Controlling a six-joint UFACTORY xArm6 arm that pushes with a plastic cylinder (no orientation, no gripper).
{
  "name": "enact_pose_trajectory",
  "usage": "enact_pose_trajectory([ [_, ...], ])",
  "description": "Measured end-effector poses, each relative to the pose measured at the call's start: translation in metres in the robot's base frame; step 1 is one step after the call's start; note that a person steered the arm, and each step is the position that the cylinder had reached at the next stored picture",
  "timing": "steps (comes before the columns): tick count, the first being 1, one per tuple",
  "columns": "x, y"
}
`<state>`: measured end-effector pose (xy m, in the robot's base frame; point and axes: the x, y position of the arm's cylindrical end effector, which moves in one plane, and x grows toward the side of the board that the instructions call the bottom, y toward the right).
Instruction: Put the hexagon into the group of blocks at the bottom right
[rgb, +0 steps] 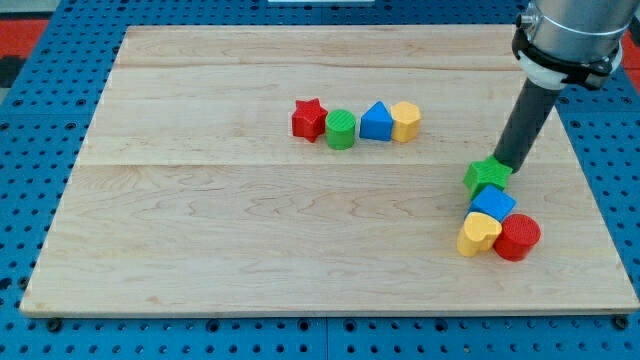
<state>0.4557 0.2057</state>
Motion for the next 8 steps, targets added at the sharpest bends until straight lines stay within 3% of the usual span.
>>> enact_pose_trajectory([
  [1, -0.013, 0.0],
  [3, -0.096, -0.014],
  [5, -0.125, -0.102],
  [8, -0.063, -0.106],
])
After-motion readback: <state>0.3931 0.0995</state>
